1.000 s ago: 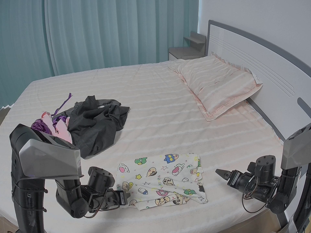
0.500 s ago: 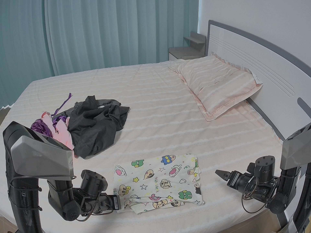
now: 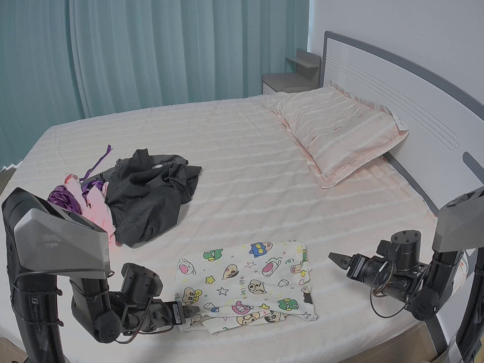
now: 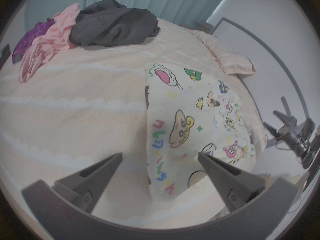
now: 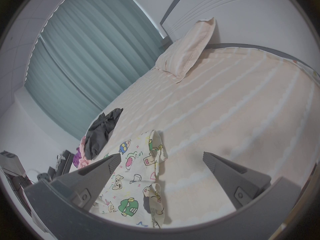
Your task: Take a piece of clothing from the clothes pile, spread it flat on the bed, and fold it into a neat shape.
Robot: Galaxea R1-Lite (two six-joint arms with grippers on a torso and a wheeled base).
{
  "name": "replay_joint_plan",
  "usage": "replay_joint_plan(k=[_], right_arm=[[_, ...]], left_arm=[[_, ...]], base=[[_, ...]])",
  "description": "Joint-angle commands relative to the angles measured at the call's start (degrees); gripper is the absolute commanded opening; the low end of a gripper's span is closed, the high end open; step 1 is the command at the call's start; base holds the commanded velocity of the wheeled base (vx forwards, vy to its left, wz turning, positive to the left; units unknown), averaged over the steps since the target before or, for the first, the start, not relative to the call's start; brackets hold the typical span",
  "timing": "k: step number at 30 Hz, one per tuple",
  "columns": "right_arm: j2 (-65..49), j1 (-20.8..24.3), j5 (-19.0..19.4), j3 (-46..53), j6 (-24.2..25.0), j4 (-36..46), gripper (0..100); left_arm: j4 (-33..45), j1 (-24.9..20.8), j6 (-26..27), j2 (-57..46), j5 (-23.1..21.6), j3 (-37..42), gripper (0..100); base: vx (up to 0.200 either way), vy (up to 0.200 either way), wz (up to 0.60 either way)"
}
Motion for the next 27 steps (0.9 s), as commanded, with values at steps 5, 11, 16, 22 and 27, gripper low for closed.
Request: replay_joint_plan(k=[5,11,16,22,27], right_arm=[[2.54,-1.50,9.32,-22.17,-6.35,21.35,100],[8.51,-0.88,12.66,-31.40,-7.84,24.60,100],[12.47,0.70,13.89,-36.32,-7.93,27.76,100],[15.72,1.23,14.07,-39.75,-8.02,27.94,100],[16.60,1.76,14.07,-40.80,-8.81,28.55,100]], left_arm=[[-5.67,3.76,-15.78,-6.24,-9.57,1.63,100],[-5.75,4.72,-17.98,-6.68,-11.68,1.81,100],[-6.37,4.72,-18.06,-6.15,-11.59,1.72,100],[-6.37,4.72,-18.06,-6.15,-11.59,1.72,100],[-6.37,4.72,-18.06,-6.15,-11.59,1.63,100]], base=[[0.000,0.000,0.00],[0.000,0.000,0.00],[0.000,0.000,0.00],[0.000,0.000,0.00],[0.000,0.000,0.00]])
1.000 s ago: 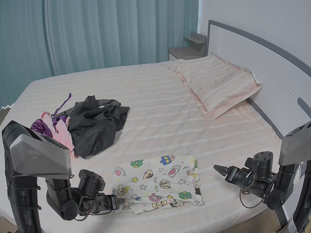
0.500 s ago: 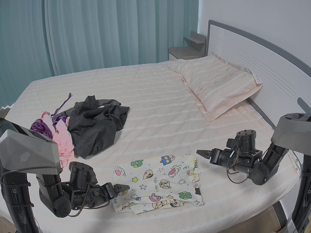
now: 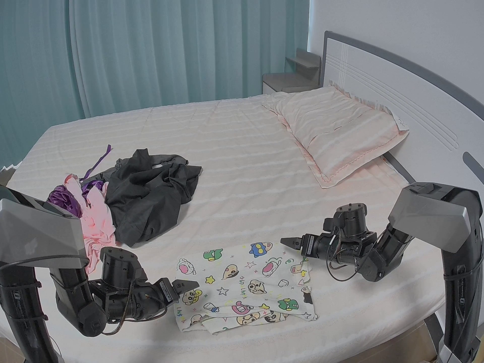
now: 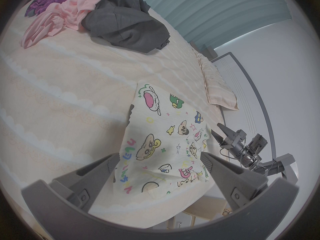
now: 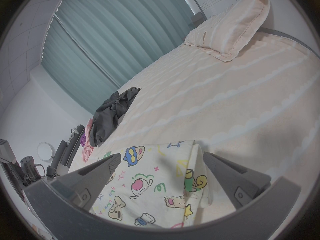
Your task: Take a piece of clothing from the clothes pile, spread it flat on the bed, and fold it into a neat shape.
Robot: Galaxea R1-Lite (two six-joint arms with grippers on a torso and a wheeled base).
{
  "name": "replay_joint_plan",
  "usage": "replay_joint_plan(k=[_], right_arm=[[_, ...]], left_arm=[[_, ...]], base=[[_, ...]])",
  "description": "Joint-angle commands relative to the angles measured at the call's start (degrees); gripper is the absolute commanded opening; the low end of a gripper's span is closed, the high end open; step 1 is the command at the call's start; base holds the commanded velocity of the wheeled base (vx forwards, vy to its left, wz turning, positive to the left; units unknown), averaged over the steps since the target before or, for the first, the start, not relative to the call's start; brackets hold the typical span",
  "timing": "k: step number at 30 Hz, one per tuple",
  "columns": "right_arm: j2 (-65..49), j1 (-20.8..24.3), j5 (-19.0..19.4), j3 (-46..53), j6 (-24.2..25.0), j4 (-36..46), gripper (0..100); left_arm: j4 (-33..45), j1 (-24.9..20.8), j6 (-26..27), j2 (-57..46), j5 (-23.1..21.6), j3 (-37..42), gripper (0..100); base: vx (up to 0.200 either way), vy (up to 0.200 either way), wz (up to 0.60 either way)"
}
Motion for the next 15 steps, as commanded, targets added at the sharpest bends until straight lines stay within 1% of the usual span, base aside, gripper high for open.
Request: replay_joint_plan(k=[1,3,4,8,13,14,15], right_arm=[[2.51,0.53,0.10,-1.34,-0.45,0.63,100],[3.39,0.88,0.10,-2.92,-0.72,2.13,100],[3.83,0.88,0.01,-3.71,-0.72,2.92,0],[4.18,0.70,-0.25,-5.03,-0.72,3.36,0],[4.18,-1.05,-0.43,-6.08,-0.72,3.44,0],[4.36,-2.02,-0.52,-7.75,-0.63,3.97,0],[4.36,-2.02,-0.52,-7.93,-0.63,4.06,0]], left_arm=[[-0.10,-0.05,-0.02,-0.12,-0.01,-0.10,100],[-0.10,-0.05,-0.02,-0.12,-0.01,-0.10,100],[-0.10,-0.05,-0.02,-0.12,-0.01,-0.10,100],[-0.10,0.04,-0.02,-0.12,-0.01,-0.10,100],[-0.10,0.04,-0.02,-0.12,-0.01,-0.19,100],[-0.10,0.04,-0.02,-0.12,-0.01,-0.19,100],[-0.10,0.04,-0.02,-0.12,-0.01,-0.19,100]], base=[[0.000,0.000,0.00],[0.000,0.000,0.00],[0.000,0.000,0.00],[0.000,0.000,0.00],[0.000,0.000,0.00],[0.000,0.000,0.00],[0.000,0.000,0.00]])
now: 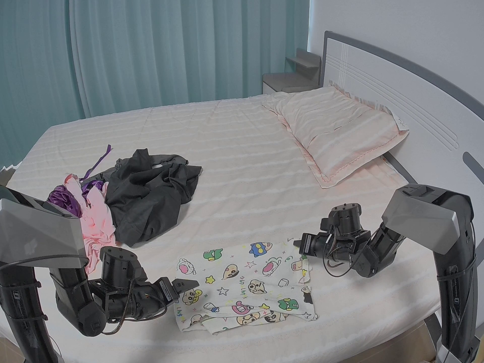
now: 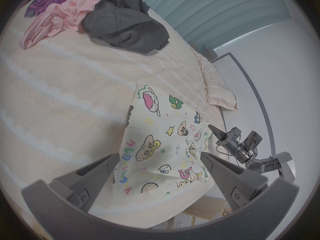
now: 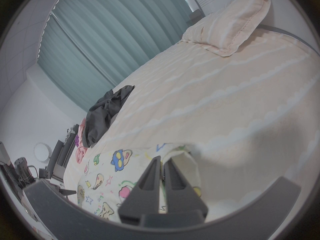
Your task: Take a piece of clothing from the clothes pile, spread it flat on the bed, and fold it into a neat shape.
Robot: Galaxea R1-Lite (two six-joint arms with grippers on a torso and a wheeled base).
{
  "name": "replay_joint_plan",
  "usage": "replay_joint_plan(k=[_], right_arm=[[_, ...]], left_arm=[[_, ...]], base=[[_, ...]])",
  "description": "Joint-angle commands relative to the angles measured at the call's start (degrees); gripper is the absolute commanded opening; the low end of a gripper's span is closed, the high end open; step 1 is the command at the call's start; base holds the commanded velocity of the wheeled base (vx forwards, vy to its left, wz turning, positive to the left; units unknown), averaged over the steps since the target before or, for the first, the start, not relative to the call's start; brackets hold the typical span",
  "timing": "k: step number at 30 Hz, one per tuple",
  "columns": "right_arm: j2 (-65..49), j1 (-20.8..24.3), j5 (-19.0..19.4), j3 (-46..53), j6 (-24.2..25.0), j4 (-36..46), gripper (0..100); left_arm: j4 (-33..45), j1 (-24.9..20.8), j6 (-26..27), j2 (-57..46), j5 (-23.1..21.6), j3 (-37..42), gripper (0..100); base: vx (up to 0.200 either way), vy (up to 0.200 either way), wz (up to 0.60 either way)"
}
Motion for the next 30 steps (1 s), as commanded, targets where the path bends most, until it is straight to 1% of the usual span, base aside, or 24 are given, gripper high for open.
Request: replay_joint_plan(k=[1,7,14,15,18,24,25,26,27,28,29,30], right_arm=[[0.80,-2.17,-0.08,-3.50,0.06,1.44,0],[2.12,-4.28,-0.08,-8.51,-0.03,3.82,0],[3.35,-4.28,0.01,-9.39,-0.03,4.35,0],[3.43,-4.28,0.10,-9.39,-0.03,4.35,100],[3.52,-4.37,0.01,-9.03,0.14,3.91,100],[-0.35,-6.92,-1.13,-5.69,0.58,3.55,100],[-3.42,-7.53,-1.22,-0.68,0.85,3.20,100],[-4.65,-7.53,-1.22,1.51,0.85,3.11,100],[-4.65,-7.53,-1.22,1.51,0.85,3.11,100],[-7.55,-7.18,-0.96,8.19,0.76,1.71,100],[-7.73,-7.09,-0.96,8.63,0.76,1.53,100],[-9.40,-6.13,-0.96,14.08,0.76,-1.02,100]], left_arm=[[0.01,-0.08,-0.02,0.01,0.02,0.01,100],[0.01,-0.08,0.07,0.10,0.02,-0.16,100],[0.01,-0.08,0.15,0.10,0.19,-0.25,100],[0.01,-0.08,0.07,0.10,0.19,-0.25,100],[0.01,-0.08,0.15,0.10,0.19,-0.25,100],[0.01,-0.17,0.15,0.28,0.19,-0.25,100],[0.01,-0.17,0.15,0.28,0.28,-0.25,100],[-0.08,-0.17,0.15,0.28,0.28,-0.25,100],[-0.08,-0.17,0.15,0.28,0.28,-0.25,100],[-0.08,-0.17,0.15,0.28,0.28,-0.25,100],[-0.08,-0.17,0.15,0.28,0.28,-0.25,100],[-0.08,-0.17,0.15,0.37,0.37,-0.25,100]], base=[[0.000,0.000,0.00],[0.000,0.000,0.00],[0.000,0.000,0.00],[0.000,0.000,0.00],[0.000,0.000,0.00],[0.000,0.000,0.00],[0.000,0.000,0.00],[0.000,0.000,0.00],[0.000,0.000,0.00],[0.000,0.000,0.00],[0.000,0.000,0.00],[0.000,0.000,0.00]])
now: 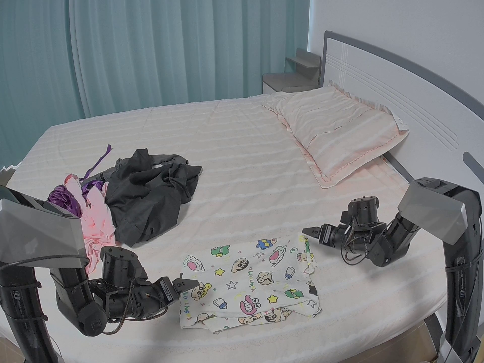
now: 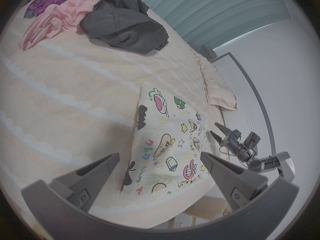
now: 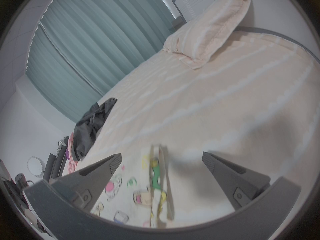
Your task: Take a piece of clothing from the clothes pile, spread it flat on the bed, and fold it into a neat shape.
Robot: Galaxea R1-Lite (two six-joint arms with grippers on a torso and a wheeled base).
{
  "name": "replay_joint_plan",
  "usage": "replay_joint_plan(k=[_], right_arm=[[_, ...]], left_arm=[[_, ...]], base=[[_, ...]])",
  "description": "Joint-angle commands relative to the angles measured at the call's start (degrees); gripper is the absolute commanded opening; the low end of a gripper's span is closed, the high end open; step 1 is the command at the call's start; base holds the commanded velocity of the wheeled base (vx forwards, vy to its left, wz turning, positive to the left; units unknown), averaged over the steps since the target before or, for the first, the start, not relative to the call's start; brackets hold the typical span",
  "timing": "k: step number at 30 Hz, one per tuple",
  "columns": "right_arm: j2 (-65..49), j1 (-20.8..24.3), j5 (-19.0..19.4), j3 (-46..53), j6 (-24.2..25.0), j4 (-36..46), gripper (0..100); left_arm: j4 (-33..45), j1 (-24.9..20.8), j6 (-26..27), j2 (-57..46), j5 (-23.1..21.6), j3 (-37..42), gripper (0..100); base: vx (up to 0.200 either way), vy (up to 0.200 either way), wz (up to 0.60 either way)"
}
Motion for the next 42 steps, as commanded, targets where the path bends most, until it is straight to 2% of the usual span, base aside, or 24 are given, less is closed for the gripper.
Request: replay_joint_plan(k=[1,4,7,17,18,31,36,42], right_arm=[[-8.68,1.42,0.08,16.63,0.20,-5.05,100],[-9.56,5.29,0.08,26.04,0.38,-12.00,100],[-9.38,8.71,-0.09,31.05,0.73,-15.95,100],[-9.03,14.16,0.08,34.03,6.26,-16.83,100],[-8.94,14.34,0.08,34.12,6.35,-16.83,0],[-10.61,15.22,-0.53,38.60,4.95,-16.13,0],[-13.69,14.87,-0.97,41.33,2.05,-16.22,0],[-12.28,14.51,-2.29,42.38,-0.06,-16.04,0]], left_arm=[[-0.11,-0.02,-0.03,0.32,0.14,0.02,100],[-0.11,-0.02,-0.03,0.32,0.22,0.10,100],[-0.11,-0.11,-0.03,0.32,0.22,0.10,100],[-0.11,-0.11,-0.03,0.32,0.22,0.10,100],[-0.11,-0.11,-0.03,0.32,0.22,0.10,100],[-0.11,-0.11,-0.03,0.32,0.31,0.10,100],[-0.11,-0.11,0.06,0.41,0.31,0.10,100],[-0.11,-0.11,0.06,0.41,0.31,0.02,100]], base=[[0.000,0.000,0.00],[0.000,0.000,0.00],[0.000,0.000,0.00],[0.000,0.000,0.00],[0.000,0.000,0.00],[0.000,0.000,0.00],[0.000,0.000,0.00],[0.000,0.000,0.00]])
